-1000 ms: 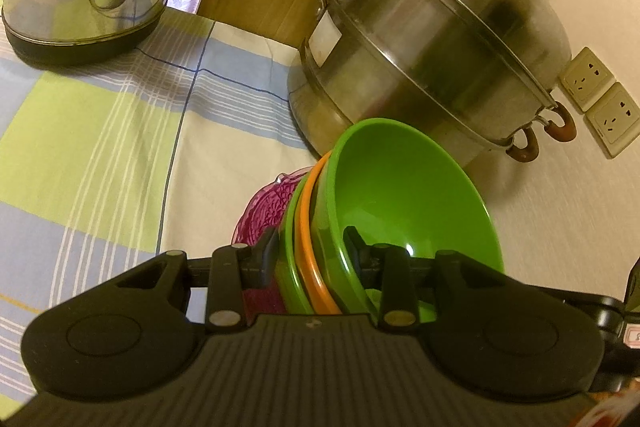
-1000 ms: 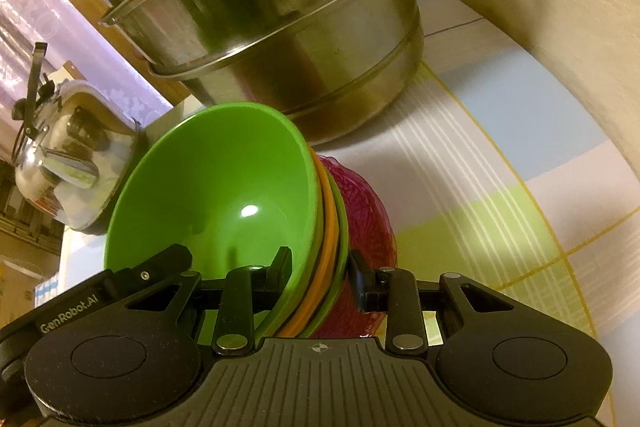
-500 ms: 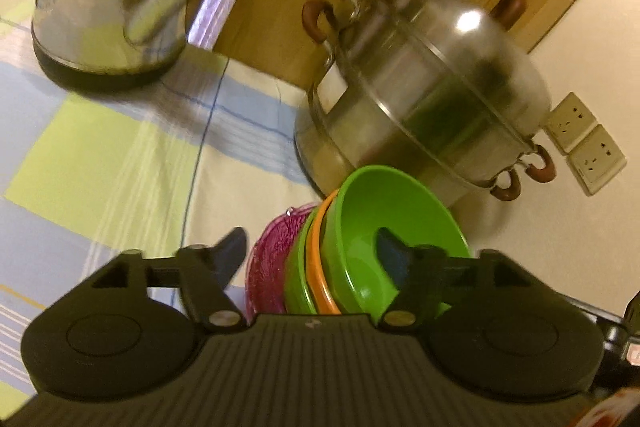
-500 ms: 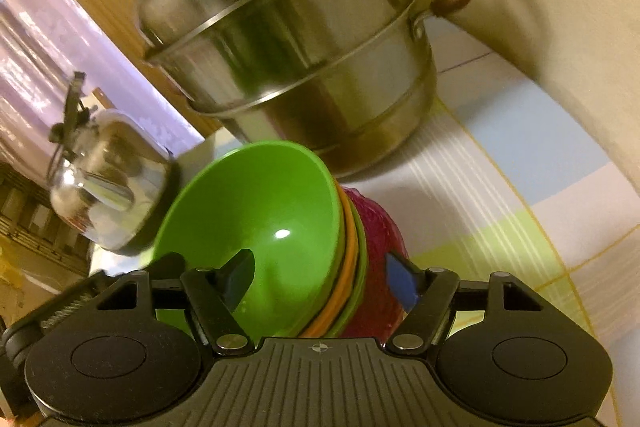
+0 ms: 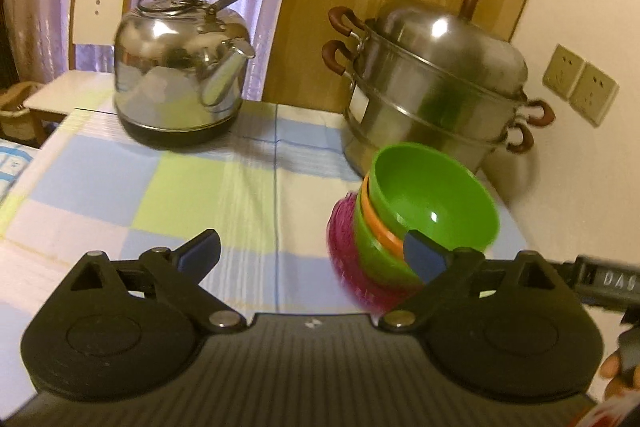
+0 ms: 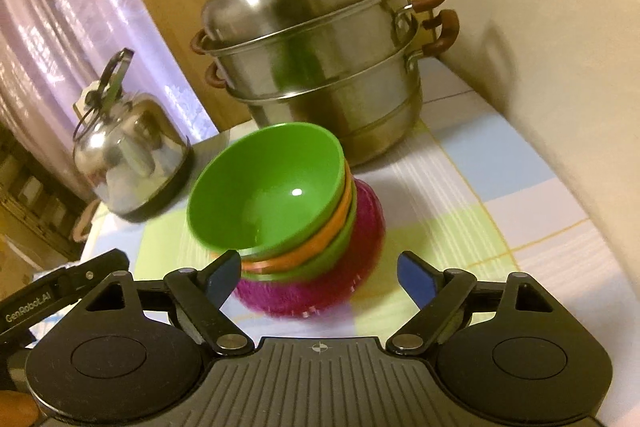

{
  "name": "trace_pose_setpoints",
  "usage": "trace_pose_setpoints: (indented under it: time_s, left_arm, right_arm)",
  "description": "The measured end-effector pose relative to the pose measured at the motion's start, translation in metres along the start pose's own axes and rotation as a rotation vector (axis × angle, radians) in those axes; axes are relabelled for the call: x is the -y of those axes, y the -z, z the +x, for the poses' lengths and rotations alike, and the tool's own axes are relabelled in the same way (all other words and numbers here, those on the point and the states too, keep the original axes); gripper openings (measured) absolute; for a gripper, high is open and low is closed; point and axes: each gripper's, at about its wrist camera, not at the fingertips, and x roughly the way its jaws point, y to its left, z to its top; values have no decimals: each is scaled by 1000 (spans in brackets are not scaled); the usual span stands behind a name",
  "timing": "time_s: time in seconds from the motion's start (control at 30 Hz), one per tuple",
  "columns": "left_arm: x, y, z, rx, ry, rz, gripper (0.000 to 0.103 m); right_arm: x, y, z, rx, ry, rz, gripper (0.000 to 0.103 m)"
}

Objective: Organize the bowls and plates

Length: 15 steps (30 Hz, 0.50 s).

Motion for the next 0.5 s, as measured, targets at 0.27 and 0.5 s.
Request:
trace_pose_setpoints:
  time_s: [0.27, 0.5]
  left_arm:
    - [4, 36, -48, -18, -42, 22, 98]
    - [7, 56, -91, -48, -53, 18, 98]
  right_arm:
    - [-10, 30, -46, 35, 60, -66, 86]
    - [-15, 65, -80, 49, 79, -76, 86]
